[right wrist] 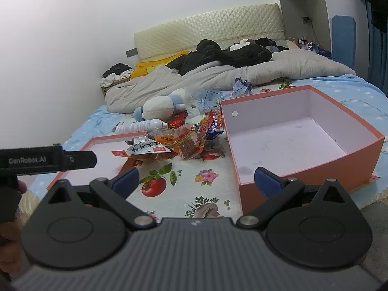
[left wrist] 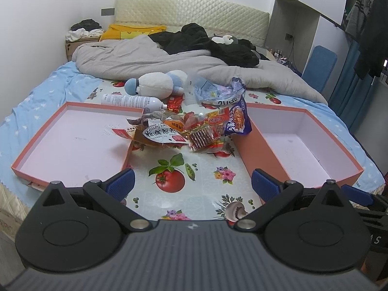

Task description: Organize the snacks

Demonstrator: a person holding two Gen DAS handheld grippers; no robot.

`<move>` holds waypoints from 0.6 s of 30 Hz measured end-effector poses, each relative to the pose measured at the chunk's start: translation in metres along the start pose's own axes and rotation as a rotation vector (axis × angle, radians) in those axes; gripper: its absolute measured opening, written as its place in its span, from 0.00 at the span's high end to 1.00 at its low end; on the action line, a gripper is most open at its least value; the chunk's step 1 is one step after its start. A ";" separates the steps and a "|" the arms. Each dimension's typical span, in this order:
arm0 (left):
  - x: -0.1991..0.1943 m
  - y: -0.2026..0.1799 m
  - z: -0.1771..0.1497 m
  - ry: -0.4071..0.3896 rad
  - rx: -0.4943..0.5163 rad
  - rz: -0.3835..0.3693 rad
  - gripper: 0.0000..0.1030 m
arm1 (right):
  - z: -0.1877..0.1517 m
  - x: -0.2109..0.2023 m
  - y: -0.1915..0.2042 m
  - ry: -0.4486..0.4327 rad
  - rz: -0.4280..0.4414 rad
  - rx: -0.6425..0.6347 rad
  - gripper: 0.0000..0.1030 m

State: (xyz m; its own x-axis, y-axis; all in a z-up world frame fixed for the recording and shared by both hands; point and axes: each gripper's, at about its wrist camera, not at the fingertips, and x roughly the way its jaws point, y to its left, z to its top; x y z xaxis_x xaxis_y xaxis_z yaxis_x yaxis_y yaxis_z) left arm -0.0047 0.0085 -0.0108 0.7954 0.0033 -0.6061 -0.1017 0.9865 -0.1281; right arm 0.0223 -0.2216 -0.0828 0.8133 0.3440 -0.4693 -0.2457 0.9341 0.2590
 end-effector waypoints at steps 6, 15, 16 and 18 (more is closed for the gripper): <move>0.000 -0.001 0.001 -0.001 0.003 0.000 0.00 | 0.000 0.000 0.002 0.001 0.001 -0.002 0.00; -0.003 -0.003 0.003 -0.003 -0.003 -0.002 0.00 | -0.002 0.000 0.002 0.003 -0.003 0.004 0.00; -0.004 -0.003 0.003 -0.004 -0.001 -0.001 0.00 | -0.003 0.000 0.003 0.004 -0.002 0.003 0.00; -0.003 -0.003 0.003 -0.003 -0.003 0.000 0.00 | -0.003 0.000 0.001 0.005 -0.001 0.003 0.00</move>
State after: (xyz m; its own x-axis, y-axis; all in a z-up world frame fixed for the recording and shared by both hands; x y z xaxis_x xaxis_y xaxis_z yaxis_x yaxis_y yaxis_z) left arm -0.0056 0.0061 -0.0064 0.7974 0.0038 -0.6034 -0.1033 0.9861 -0.1303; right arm 0.0207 -0.2199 -0.0854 0.8111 0.3436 -0.4734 -0.2432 0.9341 0.2613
